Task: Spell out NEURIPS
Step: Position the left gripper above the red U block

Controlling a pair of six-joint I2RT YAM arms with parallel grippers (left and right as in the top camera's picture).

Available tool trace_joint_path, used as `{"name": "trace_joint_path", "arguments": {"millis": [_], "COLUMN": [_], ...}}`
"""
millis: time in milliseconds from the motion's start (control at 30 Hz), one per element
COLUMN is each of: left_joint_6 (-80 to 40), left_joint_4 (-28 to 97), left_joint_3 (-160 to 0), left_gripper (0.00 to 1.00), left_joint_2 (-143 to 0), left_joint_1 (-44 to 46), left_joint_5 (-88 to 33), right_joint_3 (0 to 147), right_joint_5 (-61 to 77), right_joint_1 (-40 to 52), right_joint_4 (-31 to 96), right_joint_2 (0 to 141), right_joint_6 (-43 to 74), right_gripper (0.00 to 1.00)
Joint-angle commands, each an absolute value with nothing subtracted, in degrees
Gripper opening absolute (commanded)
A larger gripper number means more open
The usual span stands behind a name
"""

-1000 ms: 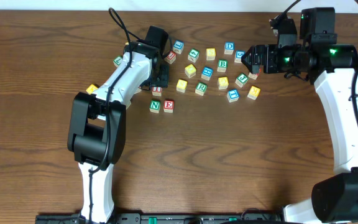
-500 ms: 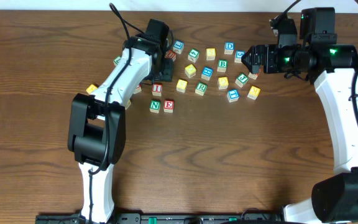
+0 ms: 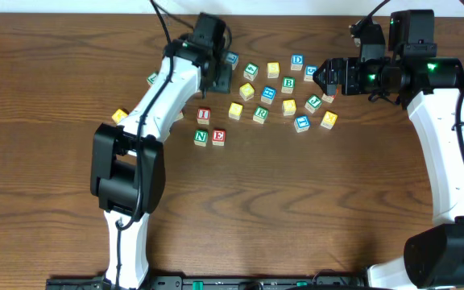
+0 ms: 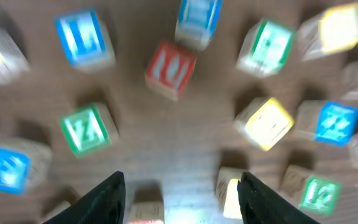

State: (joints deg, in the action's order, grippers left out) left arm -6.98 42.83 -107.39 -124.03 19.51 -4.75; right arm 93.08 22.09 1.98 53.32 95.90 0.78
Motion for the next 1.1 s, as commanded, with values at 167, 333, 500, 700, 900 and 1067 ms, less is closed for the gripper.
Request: {"name": "trace_joint_path", "arguments": {"millis": [167,333,500,700,900,1067], "left_joint_6": [-1.6,-0.7,2.6,6.7,10.1,10.9], "left_joint_4": [42.8,42.7,40.1,35.1,33.5,33.1], "left_joint_3": [-115.2,-115.2,-115.2,-115.2,-115.2,-115.2], "left_gripper": [0.58,0.58,0.58,0.58,0.58,0.58], "left_joint_2": [-124.4,-124.4,-124.4,-124.6,-126.8,-129.9], "left_joint_1": [19.4,19.4,19.4,19.3,19.3,19.3], "left_joint_5": [-0.6,-0.6,-0.6,-0.6,-0.6,-0.6], "right_joint_3": [94.0,94.0,94.0,94.0,94.0,94.0], "right_joint_5": [22.0,22.0,22.0,22.0,22.0,22.0], "right_joint_1": [1.6,1.6,1.6,1.6,1.6,1.6], "right_joint_4": [53.4,53.4,53.4,53.5,53.4,53.4], "right_joint_2": [95.9,95.9,95.9,95.9,95.9,95.9], "right_joint_6": [0.1,0.1,0.1,0.1,0.1,0.1], "right_gripper": [0.99,0.99,0.99,0.99,0.99,0.99]}}
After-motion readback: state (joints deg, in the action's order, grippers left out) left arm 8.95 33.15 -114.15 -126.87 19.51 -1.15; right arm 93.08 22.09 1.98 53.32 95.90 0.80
